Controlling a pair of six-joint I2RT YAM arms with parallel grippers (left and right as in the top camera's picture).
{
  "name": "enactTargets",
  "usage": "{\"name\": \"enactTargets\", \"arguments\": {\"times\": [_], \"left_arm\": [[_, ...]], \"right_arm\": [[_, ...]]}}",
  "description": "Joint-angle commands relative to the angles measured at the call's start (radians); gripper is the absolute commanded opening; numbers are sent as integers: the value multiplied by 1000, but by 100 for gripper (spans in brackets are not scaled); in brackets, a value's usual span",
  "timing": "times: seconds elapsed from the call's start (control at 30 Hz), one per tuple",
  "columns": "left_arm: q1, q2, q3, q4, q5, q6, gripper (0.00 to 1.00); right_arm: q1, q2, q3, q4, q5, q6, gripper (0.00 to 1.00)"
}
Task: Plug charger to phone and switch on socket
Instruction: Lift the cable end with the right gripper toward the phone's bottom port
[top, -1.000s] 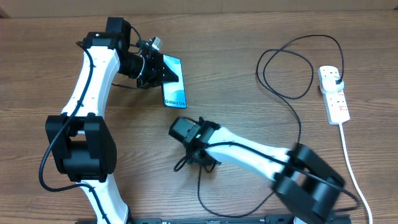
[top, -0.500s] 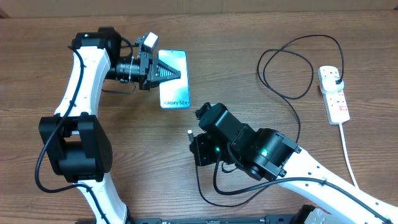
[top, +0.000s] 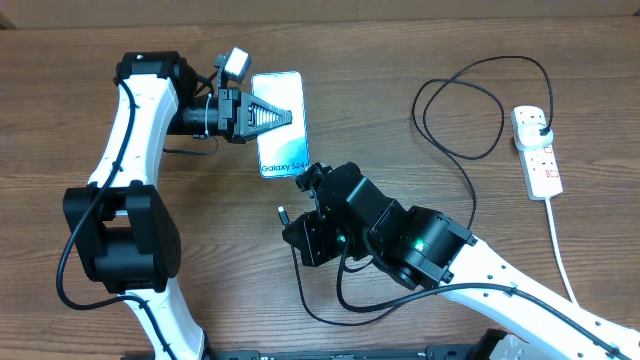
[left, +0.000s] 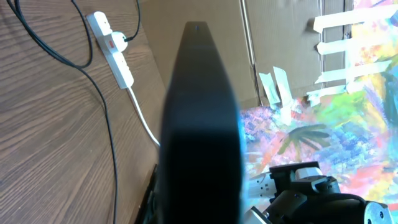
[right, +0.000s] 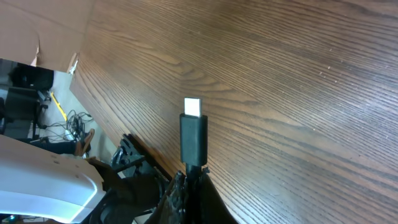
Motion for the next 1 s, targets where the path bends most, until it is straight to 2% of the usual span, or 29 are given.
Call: {"name": "enactTargets", "arguments": {"times": [0.0,0.4,0.97], "left_arm": [[2,-26,20,2,67,57,4],[1,-26,20,-21,3,32,4],[1,-26,20,-21,-10,33,4]], "right_arm": [[-8,-5,-3,12,-14,-23,4],[-7,-5,-3,15,12,-23,4],[-7,-5,-3,15,21,0,4]]}}
